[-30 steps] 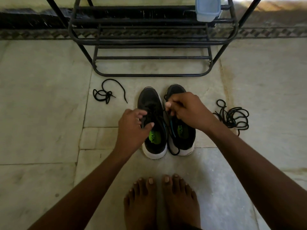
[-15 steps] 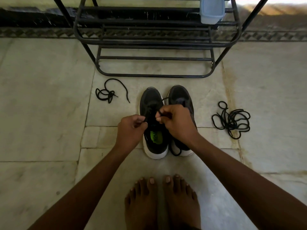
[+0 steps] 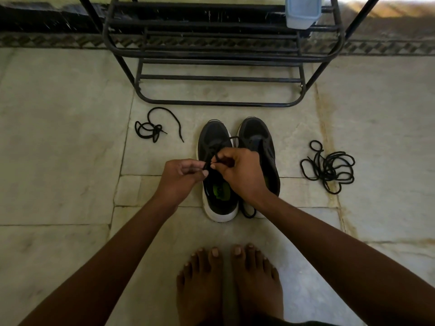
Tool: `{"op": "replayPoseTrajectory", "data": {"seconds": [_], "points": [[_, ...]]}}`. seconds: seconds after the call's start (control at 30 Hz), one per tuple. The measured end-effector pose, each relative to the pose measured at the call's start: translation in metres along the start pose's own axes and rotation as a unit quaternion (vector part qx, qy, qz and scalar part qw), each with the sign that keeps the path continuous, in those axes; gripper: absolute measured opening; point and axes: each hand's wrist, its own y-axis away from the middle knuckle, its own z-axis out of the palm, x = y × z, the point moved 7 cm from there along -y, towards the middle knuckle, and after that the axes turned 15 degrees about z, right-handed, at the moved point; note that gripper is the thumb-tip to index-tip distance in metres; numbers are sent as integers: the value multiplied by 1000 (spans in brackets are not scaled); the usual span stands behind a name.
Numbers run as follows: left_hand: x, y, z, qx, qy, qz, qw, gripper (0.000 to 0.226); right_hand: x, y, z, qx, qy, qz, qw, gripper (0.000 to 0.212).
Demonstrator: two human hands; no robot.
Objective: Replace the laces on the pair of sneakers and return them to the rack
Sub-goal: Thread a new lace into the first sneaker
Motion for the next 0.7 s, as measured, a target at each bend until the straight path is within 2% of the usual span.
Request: {"op": "replayPoseTrajectory", "data": {"seconds": [0.4,0.7], "points": [[1,4,1,-3,17,-8,1000,23,3,7,4,47,-3,-18,999,4],[5,5,2,3,27,-7,1000,23,-1,9,12,52,92,-56,993,5]]}}
